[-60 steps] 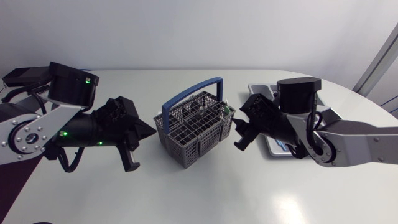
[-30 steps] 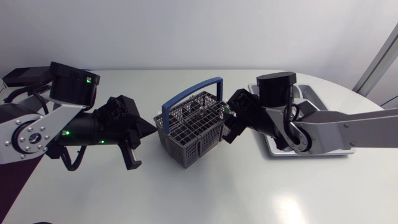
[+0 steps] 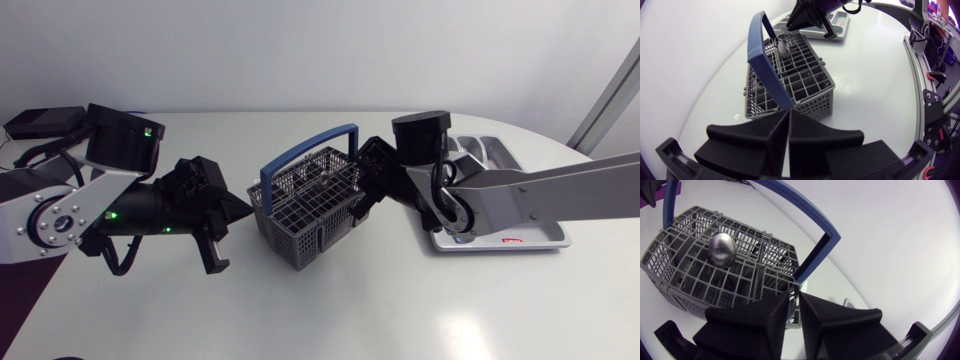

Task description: Unload the cutlery basket into the drawer organizer.

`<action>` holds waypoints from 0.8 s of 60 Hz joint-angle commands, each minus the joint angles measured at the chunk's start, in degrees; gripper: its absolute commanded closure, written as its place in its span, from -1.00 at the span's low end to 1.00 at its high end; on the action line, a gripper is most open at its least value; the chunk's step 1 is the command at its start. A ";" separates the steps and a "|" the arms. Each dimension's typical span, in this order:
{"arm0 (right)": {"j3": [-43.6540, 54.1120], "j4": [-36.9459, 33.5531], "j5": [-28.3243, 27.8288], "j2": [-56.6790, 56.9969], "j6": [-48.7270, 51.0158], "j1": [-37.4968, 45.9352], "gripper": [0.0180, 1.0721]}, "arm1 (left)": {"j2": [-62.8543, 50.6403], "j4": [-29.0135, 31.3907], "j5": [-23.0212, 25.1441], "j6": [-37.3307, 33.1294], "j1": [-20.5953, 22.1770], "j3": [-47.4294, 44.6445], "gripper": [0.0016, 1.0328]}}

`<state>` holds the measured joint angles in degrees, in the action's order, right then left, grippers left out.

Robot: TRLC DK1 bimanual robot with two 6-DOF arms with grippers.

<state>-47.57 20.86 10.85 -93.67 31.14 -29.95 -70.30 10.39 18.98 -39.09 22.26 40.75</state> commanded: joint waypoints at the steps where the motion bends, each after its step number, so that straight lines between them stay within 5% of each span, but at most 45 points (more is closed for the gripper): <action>1: -1.73 -0.38 0.93 -1.34 -0.73 -0.46 0.84 | -0.98 -0.55 0.00 -1.34 -0.20 -1.73 0.65; 48: -1.56 -8.03 5.32 13.78 -0.73 -4.76 0.87 | -0.45 -1.25 0.09 -0.37 0.50 -2.17 0.65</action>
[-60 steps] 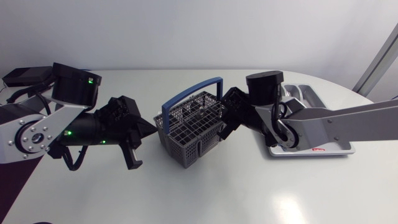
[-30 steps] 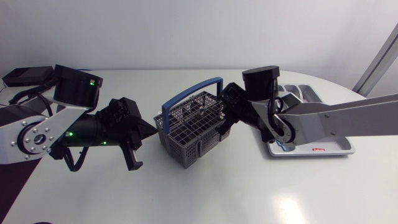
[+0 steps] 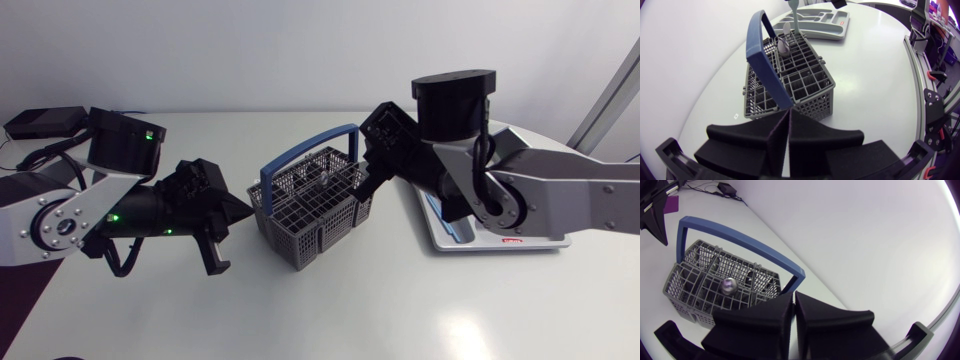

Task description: Unload the cutlery basket into the drawer organizer.

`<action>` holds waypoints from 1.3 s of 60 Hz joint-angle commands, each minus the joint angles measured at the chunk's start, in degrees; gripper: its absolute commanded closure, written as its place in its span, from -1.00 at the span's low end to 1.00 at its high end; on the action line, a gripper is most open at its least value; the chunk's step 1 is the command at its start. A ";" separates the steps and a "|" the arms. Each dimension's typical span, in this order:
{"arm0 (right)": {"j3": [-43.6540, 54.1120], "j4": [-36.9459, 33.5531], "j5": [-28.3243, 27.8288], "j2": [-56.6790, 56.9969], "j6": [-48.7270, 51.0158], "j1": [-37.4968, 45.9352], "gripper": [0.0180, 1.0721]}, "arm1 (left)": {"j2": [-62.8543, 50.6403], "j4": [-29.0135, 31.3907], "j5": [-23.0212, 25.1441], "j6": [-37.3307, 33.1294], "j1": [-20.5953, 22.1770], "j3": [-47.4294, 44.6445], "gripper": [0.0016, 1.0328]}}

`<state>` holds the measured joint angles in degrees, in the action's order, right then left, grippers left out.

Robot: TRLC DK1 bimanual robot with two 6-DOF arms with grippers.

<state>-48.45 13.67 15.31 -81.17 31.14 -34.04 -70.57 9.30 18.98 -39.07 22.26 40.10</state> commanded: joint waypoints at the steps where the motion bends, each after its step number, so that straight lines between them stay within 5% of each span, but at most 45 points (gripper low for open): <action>1: -0.68 -1.02 0.86 1.54 -0.73 -0.76 0.87 | -0.10 -0.16 0.00 -0.39 0.50 -1.51 0.65; 41: 1.69 -10.07 -3.09 19.29 1.03 -1.82 0.87 | -0.45 6.61 0.97 3.12 5.51 8.16 0.65; 64: 1.25 -22.11 -17.51 29.22 -6.61 -2.96 0.87 | -7.13 12.85 11.25 6.29 8.32 17.82 0.50; 78: 0.37 -25.01 -23.05 30.80 -11.98 -4.28 0.87 | -11.79 20.58 23.12 6.29 7.97 24.42 0.33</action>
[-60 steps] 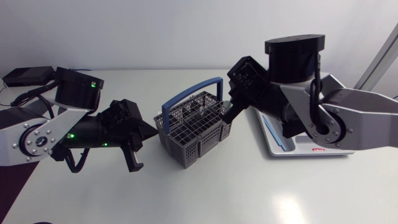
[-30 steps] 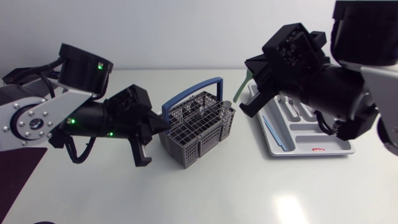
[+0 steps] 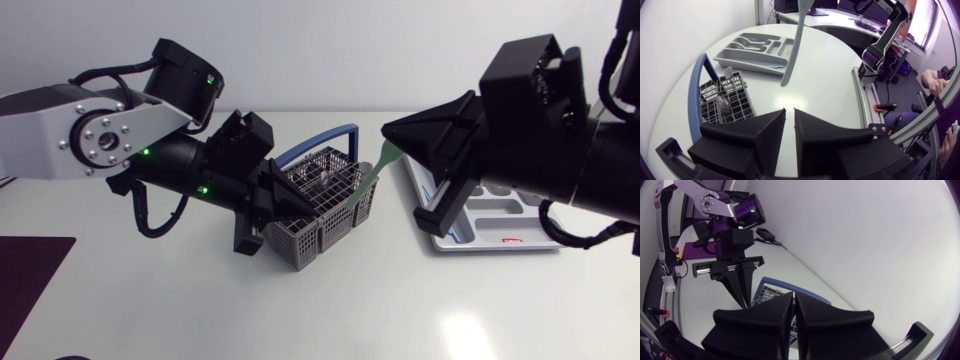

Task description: Unload the cutlery basket into the drawer organizer.

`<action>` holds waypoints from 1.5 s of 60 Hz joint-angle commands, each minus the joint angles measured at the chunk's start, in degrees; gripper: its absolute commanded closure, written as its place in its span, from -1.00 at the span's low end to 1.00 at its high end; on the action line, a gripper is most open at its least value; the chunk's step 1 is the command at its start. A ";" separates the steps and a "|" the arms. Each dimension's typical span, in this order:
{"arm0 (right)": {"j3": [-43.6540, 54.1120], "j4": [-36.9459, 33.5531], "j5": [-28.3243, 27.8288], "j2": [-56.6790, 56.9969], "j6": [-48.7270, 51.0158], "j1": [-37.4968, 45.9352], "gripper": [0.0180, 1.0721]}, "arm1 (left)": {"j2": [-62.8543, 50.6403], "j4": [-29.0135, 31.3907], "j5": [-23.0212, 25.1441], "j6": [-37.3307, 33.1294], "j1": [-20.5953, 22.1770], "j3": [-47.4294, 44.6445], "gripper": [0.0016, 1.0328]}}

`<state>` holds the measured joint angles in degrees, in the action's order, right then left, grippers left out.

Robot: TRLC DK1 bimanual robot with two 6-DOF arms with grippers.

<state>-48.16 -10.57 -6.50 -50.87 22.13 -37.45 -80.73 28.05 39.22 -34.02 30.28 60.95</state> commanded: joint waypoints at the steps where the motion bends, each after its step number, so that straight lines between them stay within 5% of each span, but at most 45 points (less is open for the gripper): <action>1: -0.09 -0.86 -1.94 0.42 -3.59 -0.96 0.87 | -1.89 2.44 3.84 1.24 -0.14 4.18 0.33; 17: -1.06 -1.21 -7.91 -0.19 -8.59 -0.69 0.87 | -4.70 10.27 13.42 0.71 0.22 10.07 0.33; 52: -3.08 -1.12 -15.12 -1.16 -13.08 2.82 0.87 | -7.07 13.52 15.36 -0.78 2.85 11.65 0.12; 75: -2.11 -1.03 -16.00 -1.42 -13.17 4.14 0.87 | -7.07 13.96 15.80 -1.05 2.68 11.47 0.61; 90: -1.85 -1.47 -16.17 -1.60 -12.90 4.49 0.87 | -7.16 14.40 15.80 -1.14 2.59 11.47 0.69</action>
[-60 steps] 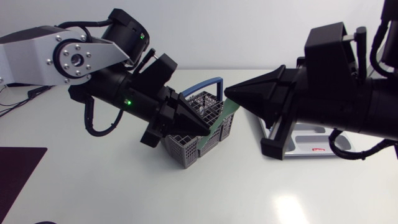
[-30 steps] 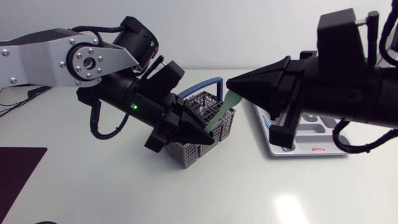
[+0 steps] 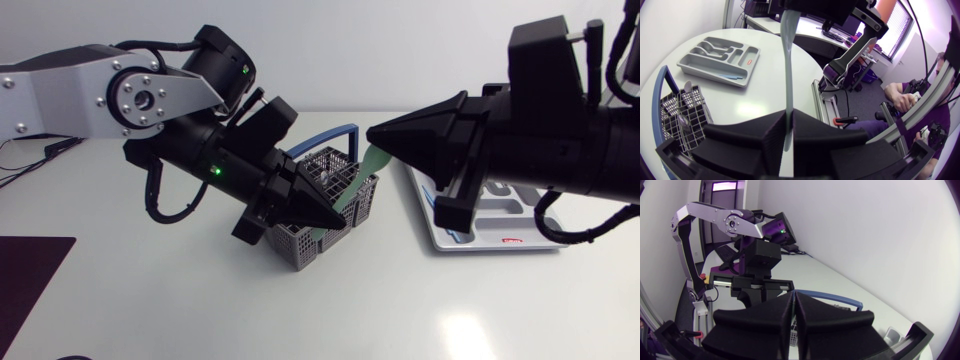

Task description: Unload the cutlery basket into the drawer organizer.

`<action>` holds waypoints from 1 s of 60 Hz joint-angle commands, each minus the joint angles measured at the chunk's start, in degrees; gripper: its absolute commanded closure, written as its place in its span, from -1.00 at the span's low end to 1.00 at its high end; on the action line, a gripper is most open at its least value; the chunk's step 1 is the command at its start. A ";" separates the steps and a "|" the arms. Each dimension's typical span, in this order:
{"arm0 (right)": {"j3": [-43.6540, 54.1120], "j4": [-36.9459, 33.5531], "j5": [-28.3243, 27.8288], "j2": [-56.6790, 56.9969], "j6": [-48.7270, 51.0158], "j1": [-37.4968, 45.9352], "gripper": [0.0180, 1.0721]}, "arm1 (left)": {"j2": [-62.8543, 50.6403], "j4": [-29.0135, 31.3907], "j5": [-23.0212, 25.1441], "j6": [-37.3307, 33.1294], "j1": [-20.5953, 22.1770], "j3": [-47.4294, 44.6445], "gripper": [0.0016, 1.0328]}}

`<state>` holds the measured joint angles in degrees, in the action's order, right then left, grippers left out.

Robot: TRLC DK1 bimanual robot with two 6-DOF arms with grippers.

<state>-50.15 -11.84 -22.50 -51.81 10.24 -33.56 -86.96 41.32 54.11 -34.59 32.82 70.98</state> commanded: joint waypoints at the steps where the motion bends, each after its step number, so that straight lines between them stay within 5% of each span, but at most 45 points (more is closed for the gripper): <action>1: 0.23 -0.21 -0.17 -0.66 -1.01 0.60 0.87 | -0.93 1.13 0.82 -0.57 0.05 1.35 0.69; 15: 0.14 -0.47 0.09 -0.92 -1.19 1.04 0.82 | -0.05 1.13 -1.20 -0.66 -0.12 0.83 0.74; 24: -0.47 -0.38 0.53 0.04 -2.59 2.80 -0.05 | 2.23 -0.36 -6.56 1.19 0.05 0.30 0.75; 31: -0.30 -0.21 1.06 1.27 -4.35 3.94 -0.38 | 4.69 -4.49 -12.27 4.27 0.14 -1.28 0.74; 44: -0.39 -0.47 4.48 -0.22 -9.89 4.21 -0.41 | 7.59 -15.57 -27.83 11.56 4.18 -4.80 0.74; 60: -7.24 -5.74 0.18 -7.78 -11.91 6.75 -0.40 | 7.15 -22.34 -44.61 14.46 11.30 -5.33 0.74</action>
<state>-54.22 -16.47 -21.19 -57.52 0.51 -27.73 -79.96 20.53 11.97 -22.20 42.52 66.65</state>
